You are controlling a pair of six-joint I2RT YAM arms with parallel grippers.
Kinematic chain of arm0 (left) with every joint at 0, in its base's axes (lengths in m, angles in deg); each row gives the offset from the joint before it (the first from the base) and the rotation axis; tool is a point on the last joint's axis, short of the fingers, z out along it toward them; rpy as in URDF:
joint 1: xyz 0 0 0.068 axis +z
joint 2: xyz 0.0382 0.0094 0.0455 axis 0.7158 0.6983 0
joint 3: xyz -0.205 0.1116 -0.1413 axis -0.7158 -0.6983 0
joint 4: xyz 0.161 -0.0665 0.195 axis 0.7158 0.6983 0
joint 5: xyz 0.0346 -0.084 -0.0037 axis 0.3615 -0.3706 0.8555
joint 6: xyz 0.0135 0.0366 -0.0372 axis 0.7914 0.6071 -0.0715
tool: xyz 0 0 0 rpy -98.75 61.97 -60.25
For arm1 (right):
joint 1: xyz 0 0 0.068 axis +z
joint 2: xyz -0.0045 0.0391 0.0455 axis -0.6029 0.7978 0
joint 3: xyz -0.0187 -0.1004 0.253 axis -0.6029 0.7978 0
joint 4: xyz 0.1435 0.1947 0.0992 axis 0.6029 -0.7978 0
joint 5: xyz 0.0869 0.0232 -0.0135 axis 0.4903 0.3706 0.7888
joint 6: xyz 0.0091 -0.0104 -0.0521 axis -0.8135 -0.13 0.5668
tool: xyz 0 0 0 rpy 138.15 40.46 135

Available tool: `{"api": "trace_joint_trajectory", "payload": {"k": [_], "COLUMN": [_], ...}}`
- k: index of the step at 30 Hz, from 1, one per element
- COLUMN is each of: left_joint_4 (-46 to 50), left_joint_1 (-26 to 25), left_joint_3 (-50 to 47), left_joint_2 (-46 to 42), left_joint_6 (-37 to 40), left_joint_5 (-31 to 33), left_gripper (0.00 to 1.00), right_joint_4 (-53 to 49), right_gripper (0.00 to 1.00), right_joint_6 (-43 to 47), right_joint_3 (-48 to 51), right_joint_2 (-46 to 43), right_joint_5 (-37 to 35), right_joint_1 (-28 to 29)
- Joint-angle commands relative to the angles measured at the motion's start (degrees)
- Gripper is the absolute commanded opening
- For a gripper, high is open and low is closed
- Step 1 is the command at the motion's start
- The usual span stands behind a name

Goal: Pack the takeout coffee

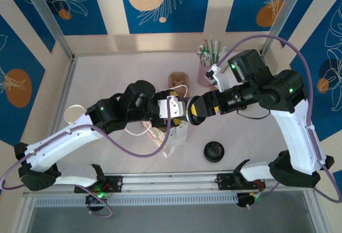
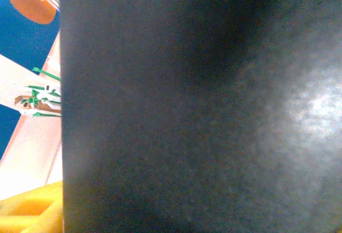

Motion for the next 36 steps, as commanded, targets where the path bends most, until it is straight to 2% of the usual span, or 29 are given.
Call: {"api": "trace_joint_trajectory", "payload": {"k": [1,19,36], "left_joint_4": [-5.4,-10.0,-11.9], "left_joint_1": [-0.5,-0.5,-0.5], "left_joint_3": [-0.5,-3.9,-5.0], "left_joint_2": [-2.0,-3.4,-3.3], "left_joint_6": [-2.5,-7.0,-11.8], "left_joint_5": [-1.2,-2.0,-2.3], "left_gripper": [0.70,0.71,0.72], "right_joint_4": [0.4,6.3,6.2], "right_gripper": [0.68,0.77,0.80], "right_joint_6": [0.1,-1.7,-2.0], "right_joint_3": [0.6,3.5,5.5], "right_joint_2": [-0.1,-3.2,-2.6], "right_joint_5": [3.0,8.1,5.6], "right_joint_1": [-0.1,-1.2,-1.3]}}
